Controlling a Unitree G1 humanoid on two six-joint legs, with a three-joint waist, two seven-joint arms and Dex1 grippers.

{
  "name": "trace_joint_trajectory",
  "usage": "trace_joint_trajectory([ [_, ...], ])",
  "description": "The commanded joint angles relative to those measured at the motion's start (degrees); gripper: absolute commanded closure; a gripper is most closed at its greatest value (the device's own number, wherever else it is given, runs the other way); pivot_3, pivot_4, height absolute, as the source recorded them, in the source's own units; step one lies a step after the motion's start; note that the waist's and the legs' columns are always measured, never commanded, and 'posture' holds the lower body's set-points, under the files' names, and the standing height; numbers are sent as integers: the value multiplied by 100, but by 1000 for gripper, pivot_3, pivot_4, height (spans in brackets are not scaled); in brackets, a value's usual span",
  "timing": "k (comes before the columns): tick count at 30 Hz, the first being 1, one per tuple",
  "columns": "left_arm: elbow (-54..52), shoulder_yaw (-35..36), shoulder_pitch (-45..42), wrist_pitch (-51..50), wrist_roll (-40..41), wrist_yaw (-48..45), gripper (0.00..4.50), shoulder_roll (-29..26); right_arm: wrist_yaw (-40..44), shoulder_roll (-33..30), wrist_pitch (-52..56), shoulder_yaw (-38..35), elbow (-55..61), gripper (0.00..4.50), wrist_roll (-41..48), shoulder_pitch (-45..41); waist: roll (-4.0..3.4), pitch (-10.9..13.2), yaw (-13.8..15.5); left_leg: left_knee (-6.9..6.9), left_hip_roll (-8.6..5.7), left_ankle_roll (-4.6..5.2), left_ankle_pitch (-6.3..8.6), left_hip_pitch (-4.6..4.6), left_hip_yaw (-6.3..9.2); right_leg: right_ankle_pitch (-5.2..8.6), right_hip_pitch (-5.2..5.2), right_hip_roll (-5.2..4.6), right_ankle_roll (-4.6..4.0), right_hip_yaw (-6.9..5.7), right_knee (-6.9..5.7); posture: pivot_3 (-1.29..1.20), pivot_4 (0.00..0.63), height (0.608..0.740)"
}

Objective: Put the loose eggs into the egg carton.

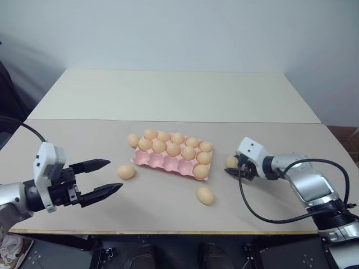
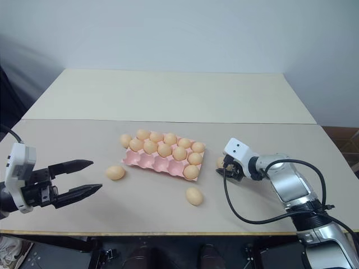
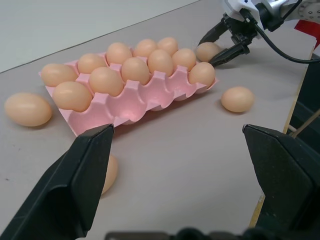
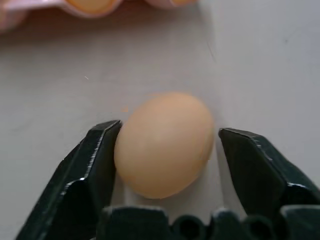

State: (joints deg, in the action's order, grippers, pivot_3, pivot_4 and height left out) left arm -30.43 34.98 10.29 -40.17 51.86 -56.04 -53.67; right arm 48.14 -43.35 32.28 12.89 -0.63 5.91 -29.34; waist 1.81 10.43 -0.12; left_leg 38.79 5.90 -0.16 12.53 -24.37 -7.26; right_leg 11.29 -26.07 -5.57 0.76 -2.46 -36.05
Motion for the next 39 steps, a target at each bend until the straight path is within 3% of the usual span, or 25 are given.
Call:
trace_joint_trajectory([
  [1, -103, 149, 3, 10, 37, 20, 0, -33, -35, 46, 63, -204, 41, 2313, -6, -158, 0, 0, -11, 0, 0, -1, -1, 0, 0, 0, -1, 1, 0, 0, -1, 0, 150, 740],
  [3, -93, 140, -5, 23, 36, 25, 0, -28, -66, 48, 169, -326, 374, 2551, 52, -206, 0, 0, -21, -1, 1, -6, -4, 1, 0, -1, -2, 2, 0, 0, -3, 0, 150, 740],
  [9, 1, 105, -42, 49, -4, -26, 0, -59, -18, 395, 919, -434, 1889, 2551, 635, -717, -1, 0, -89, -1, 13, -18, -11, 2, 1, 1, -10, 13, 4, 3, -11, 0, 150, 740],
  [17, 237, -179, -380, 121, -98, -117, 0, -104, -484, 1641, 1038, 1147, 1788, 2551, 20, -1107, 14, -16, -50, -9, 32, -49, -28, 4, 2, -9, -15, 30, -38, -5, -21, 0, 150, 740],
  [21, 252, -215, -420, 138, -152, -169, 0, -100, -742, 1737, 1106, 1325, 1446, 1272, -348, -1224, 22, -20, -39, -2, 26, -49, -29, -3, 2, -9, -13, 21, -43, -7, -14, 0, 150, 740],
  [25, 234, -187, -386, 145, -182, -203, 0, -74, -662, 1678, 1358, 938, 1780, 23, -148, -1305, 22, -21, -60, -6, 31, -50, -30, -1, 2, -12, -19, 29, -39, -7, -21, 0, 150, 740],
  [28, 213, -170, -354, 149, -199, -216, 0, -55, -467, 1477, 1655, 416, 2338, 23, 243, -1268, 22, -21, -57, -16, 34, -52, -32, 0, 4, -12, -22, 34, -37, -9, -22, 0, 150, 740],
  [33, 225, 11, -183, 167, -242, -348, 0, -64, 159, 727, 2110, -1117, 3300, 23, 1410, -871, 23, -21, -23, -18, 31, -52, -31, -5, 4, -12, -19, 29, -35, -9, -7, 0, 150, 740],
  [36, 317, 237, -1, 230, -297, -489, 0, -70, 1115, 275, 1114, -2466, 3395, 23, 2134, 336, 55, -42, 49, -28, 30, -52, -29, -2, 5, -7, -16, 28, -39, -12, 2, 0, 150, 740],
  [39, 437, 343, 152, 373, -420, -642, 0, -73, 1931, -167, 75, -3160, 3174, 23, 2113, 1771, 56, -46, 90, -49, 28, -52, -29, 7, 8, 6, -10, 29, -23, -14, 12, 0, 150, 740],
])
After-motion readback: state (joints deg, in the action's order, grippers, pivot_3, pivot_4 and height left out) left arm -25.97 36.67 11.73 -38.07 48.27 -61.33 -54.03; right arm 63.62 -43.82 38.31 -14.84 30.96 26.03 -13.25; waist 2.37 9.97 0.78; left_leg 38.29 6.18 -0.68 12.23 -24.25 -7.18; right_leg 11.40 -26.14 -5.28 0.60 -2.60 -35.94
